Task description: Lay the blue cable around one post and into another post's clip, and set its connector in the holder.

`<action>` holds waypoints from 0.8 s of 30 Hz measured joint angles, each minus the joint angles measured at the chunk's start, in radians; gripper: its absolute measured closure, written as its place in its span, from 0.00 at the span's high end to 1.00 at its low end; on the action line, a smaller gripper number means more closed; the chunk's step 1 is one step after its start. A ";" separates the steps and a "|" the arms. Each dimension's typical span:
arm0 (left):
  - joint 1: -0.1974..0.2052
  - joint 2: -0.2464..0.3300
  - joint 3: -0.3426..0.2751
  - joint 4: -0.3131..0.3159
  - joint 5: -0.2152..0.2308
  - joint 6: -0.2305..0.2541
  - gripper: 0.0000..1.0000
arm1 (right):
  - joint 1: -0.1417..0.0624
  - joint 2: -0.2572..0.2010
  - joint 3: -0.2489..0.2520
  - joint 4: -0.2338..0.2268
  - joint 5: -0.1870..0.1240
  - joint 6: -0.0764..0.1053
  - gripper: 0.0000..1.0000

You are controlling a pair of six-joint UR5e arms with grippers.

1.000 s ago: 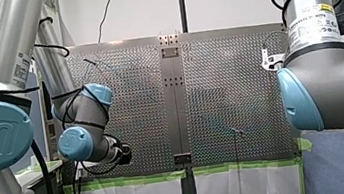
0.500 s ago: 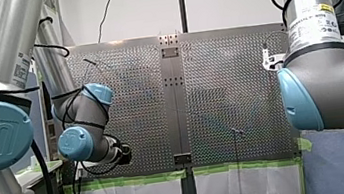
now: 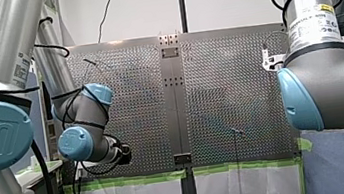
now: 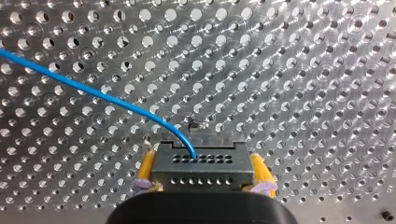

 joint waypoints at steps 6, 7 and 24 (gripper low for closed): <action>0.000 0.000 0.004 0.000 0.002 0.000 1.00 | 0.000 0.005 0.002 0.001 0.001 0.003 0.00; 0.000 0.000 0.005 0.000 0.002 0.000 1.00 | 0.000 0.005 0.002 0.001 0.001 0.004 0.00; 0.000 0.000 0.010 -0.005 0.004 -0.001 1.00 | 0.000 0.006 -0.016 0.013 -0.001 0.009 0.00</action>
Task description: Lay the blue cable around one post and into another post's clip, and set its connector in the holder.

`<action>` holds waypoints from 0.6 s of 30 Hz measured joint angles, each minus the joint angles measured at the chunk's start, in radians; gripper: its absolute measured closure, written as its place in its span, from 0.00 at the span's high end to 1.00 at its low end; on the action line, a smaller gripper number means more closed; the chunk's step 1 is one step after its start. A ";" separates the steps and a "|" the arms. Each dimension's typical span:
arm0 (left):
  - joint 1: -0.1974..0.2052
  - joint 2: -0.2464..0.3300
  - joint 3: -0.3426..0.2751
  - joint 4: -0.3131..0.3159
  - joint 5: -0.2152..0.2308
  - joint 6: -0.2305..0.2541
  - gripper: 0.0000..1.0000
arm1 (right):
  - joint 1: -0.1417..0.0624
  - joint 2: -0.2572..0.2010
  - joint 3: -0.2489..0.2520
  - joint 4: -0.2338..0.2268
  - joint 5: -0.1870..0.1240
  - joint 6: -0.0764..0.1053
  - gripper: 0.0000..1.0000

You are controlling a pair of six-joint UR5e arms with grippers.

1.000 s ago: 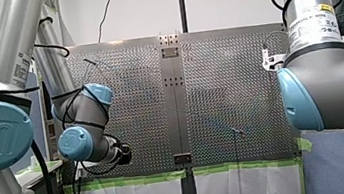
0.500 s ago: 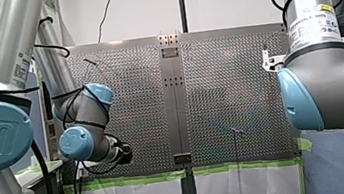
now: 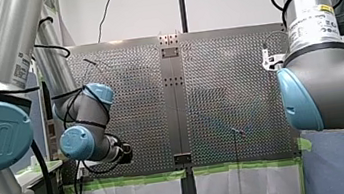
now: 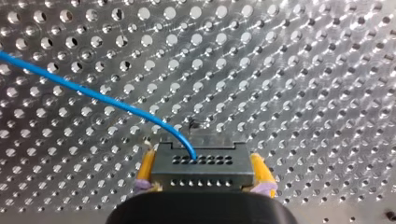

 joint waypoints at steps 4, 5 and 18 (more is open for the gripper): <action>0.000 0.000 0.003 -0.005 0.000 0.001 1.00 | 0.000 0.001 -0.005 0.006 0.000 0.000 0.00; 0.000 0.000 0.003 -0.005 0.000 0.001 1.00 | 0.000 0.001 -0.006 0.007 0.001 0.000 0.00; 0.000 0.000 0.004 -0.006 0.000 0.001 1.00 | 0.005 0.001 -0.007 0.009 0.009 -0.001 0.16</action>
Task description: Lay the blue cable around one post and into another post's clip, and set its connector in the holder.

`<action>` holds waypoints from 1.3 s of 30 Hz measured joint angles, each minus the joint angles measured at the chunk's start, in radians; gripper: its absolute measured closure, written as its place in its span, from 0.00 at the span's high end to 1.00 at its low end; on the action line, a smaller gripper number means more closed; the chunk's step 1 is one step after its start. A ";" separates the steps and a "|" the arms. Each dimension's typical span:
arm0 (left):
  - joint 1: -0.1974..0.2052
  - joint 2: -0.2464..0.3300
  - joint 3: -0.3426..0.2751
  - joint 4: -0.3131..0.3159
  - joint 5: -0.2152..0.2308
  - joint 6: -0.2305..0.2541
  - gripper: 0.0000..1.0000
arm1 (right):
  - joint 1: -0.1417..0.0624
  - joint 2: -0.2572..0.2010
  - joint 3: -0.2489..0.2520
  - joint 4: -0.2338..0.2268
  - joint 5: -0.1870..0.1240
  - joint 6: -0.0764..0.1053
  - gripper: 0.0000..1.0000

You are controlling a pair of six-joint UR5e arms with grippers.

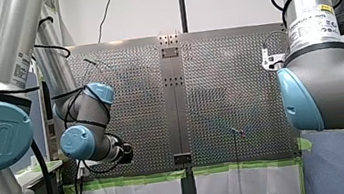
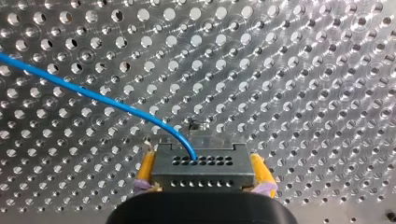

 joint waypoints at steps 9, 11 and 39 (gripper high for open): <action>0.000 0.000 0.000 0.001 0.000 0.000 1.00 | 0.004 -0.002 0.000 -0.009 0.011 -0.002 0.99; 0.000 0.000 0.000 0.001 0.000 0.000 1.00 | 0.006 -0.001 0.000 -0.010 0.011 -0.002 0.99; 0.000 0.000 0.000 -0.001 -0.002 0.000 1.00 | 0.010 0.001 0.001 0.002 0.068 0.001 0.99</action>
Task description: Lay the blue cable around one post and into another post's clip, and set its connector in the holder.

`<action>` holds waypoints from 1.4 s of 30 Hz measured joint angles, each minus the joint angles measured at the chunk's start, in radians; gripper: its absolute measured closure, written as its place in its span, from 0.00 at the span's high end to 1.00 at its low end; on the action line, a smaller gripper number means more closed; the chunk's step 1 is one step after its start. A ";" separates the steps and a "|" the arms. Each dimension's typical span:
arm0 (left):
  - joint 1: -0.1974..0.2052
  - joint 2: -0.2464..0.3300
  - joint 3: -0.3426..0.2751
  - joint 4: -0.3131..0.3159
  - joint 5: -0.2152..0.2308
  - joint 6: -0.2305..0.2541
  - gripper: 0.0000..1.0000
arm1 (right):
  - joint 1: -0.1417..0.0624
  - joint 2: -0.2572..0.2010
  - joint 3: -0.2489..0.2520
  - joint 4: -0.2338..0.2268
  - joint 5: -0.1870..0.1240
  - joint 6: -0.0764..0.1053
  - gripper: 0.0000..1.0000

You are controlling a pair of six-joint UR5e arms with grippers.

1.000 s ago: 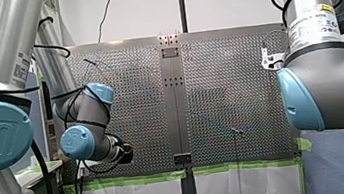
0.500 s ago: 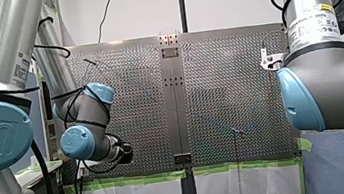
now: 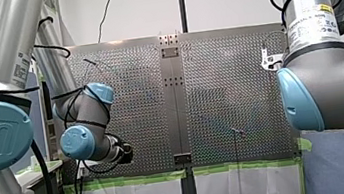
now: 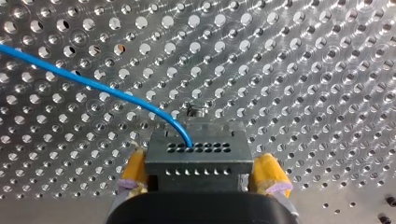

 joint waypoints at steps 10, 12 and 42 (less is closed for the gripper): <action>0.000 0.000 0.000 0.000 -0.001 0.000 1.00 | -0.001 0.001 0.000 0.005 0.012 0.000 0.99; 0.000 0.000 -0.001 0.000 -0.001 0.000 1.00 | -0.001 0.001 0.000 0.005 0.018 0.000 0.99; 0.000 0.000 -0.001 0.000 -0.002 0.000 1.00 | -0.019 0.001 0.000 0.041 0.196 0.039 0.99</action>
